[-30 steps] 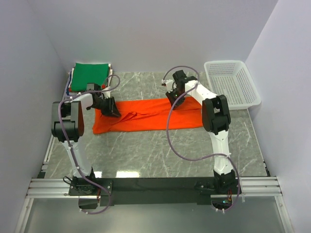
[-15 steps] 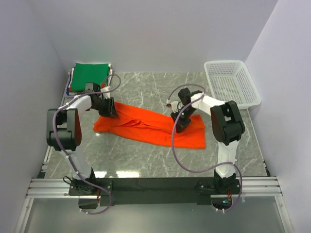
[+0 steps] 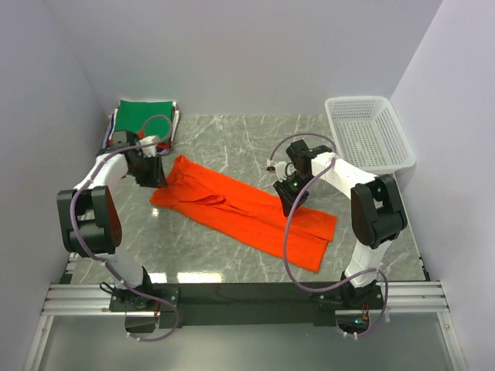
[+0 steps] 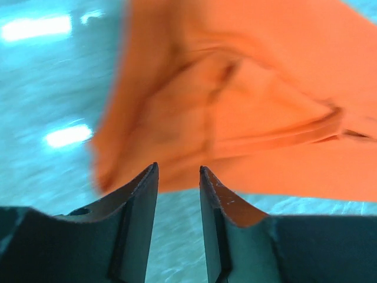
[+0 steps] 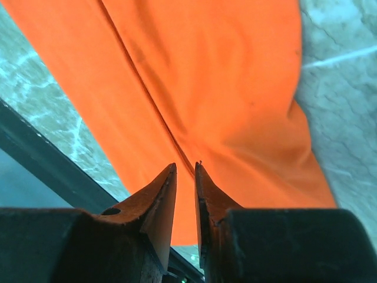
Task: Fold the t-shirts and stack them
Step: Fold the tshirt
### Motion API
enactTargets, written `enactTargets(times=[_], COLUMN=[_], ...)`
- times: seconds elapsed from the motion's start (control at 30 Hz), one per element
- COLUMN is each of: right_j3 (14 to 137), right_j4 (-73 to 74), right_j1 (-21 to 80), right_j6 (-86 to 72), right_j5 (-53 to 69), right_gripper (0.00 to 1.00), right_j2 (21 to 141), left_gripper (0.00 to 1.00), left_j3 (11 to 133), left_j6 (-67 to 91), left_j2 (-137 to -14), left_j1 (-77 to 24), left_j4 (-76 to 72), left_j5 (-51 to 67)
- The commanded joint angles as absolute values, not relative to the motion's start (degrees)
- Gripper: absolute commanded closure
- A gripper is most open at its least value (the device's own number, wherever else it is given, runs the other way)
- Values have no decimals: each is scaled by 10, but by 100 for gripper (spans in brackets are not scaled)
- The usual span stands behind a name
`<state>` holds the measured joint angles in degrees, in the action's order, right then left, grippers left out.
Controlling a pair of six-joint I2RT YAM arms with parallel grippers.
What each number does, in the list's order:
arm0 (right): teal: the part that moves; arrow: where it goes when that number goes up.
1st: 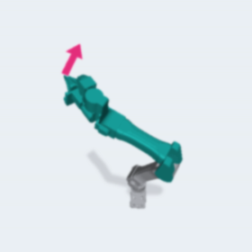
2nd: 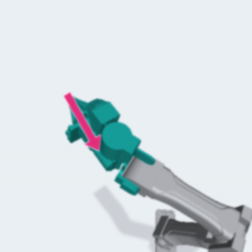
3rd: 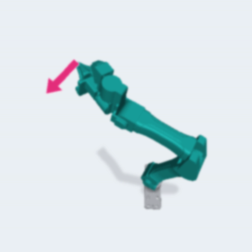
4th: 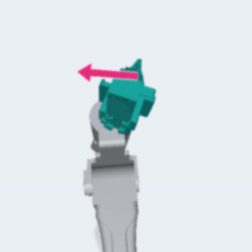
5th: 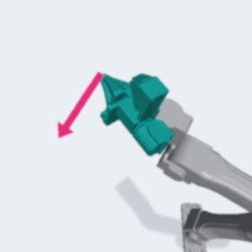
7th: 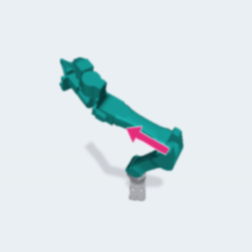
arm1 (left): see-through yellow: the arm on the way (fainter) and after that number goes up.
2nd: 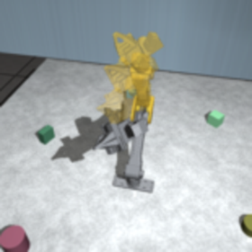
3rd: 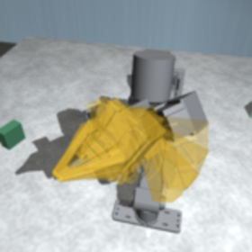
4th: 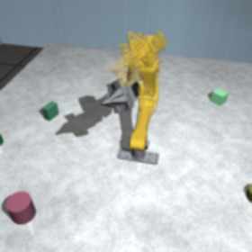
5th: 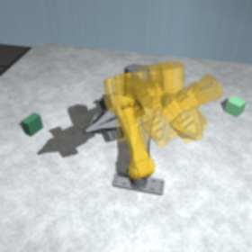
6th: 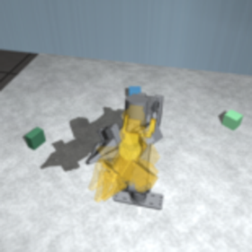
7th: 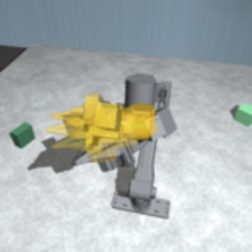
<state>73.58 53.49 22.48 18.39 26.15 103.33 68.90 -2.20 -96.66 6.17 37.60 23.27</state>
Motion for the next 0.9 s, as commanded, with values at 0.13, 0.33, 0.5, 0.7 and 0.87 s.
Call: enactTargets(times=[0.13,0.33,0.5,0.7,0.87], right_j3=[702,663,629,613,613], right_j4=[590,611,592,587,588], right_j1=[257,309,343,350,354], right_j6=[237,266,265,267,269], right_j5=[221,202,168,149,154], right_gripper=[75,75,75,75,75], right_j2=[1016,1029,1045,1070,1074], left_gripper=[56,55,61,95,99], left_j3=[718,716,722,767,827], left_j6=[-152,-176,-173,-177,-182], left_j2=[-997,-1028,-1058,-1085,-1114], left_j1=[120,123,125,126,125], left_j4=[426,436,434,427,439], left_j5=[243,233,211,196,195])
